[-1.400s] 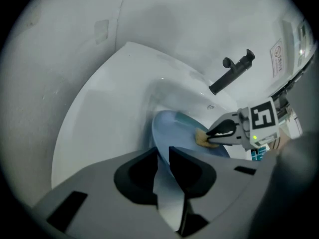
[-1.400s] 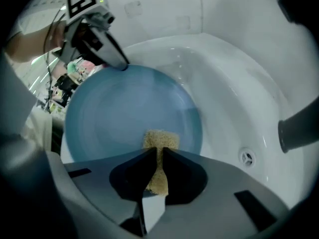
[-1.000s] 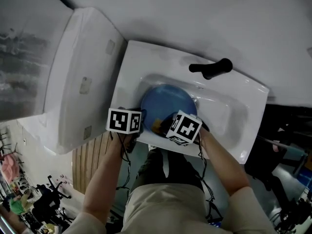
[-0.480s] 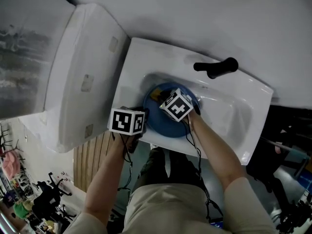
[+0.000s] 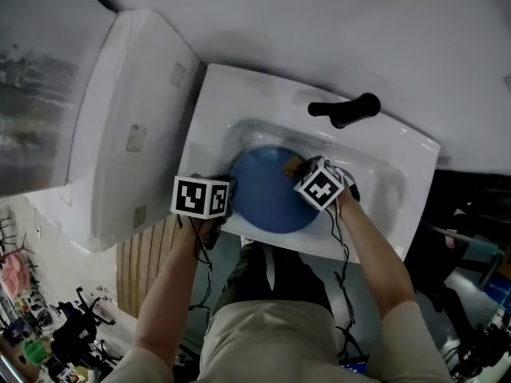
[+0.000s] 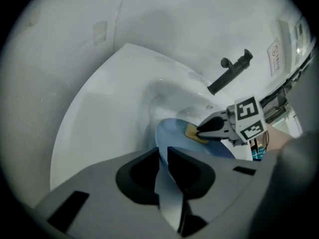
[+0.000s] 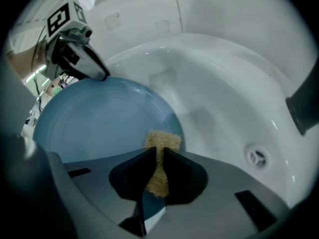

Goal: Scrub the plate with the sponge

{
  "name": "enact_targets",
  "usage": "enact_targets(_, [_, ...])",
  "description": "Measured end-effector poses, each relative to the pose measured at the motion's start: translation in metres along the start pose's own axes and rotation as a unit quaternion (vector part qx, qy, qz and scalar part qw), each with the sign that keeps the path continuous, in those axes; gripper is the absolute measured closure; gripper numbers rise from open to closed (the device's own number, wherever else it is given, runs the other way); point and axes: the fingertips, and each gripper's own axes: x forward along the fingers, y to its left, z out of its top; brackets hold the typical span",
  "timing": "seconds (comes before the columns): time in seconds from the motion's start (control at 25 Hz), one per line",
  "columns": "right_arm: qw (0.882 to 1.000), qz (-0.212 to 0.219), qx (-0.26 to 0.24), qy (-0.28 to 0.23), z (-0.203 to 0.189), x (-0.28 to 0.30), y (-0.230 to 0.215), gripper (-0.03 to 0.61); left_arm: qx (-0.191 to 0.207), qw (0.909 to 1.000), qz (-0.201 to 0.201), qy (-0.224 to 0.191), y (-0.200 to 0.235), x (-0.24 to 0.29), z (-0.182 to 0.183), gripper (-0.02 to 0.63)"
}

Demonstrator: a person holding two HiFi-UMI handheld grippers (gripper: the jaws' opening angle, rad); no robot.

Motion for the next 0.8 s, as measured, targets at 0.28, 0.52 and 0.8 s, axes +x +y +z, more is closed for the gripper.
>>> enact_targets(0.28, [0.995,0.096,-0.03,0.011,-0.021,-0.047,0.077,0.526,0.028,0.9994,0.022,0.002,0.002,0.0,-0.001,0.565])
enact_targets(0.52, [0.971,0.221,-0.038,-0.085,0.034,-0.06,0.144,0.526,0.032,0.9993,0.002,0.018,-0.001,0.001,-0.003,0.559])
enact_targets(0.8, [0.973,0.171,-0.075,-0.132,0.085,-0.014,0.123,0.525,0.043,0.9985,-0.005,0.034,-0.004,0.001,-0.007,0.558])
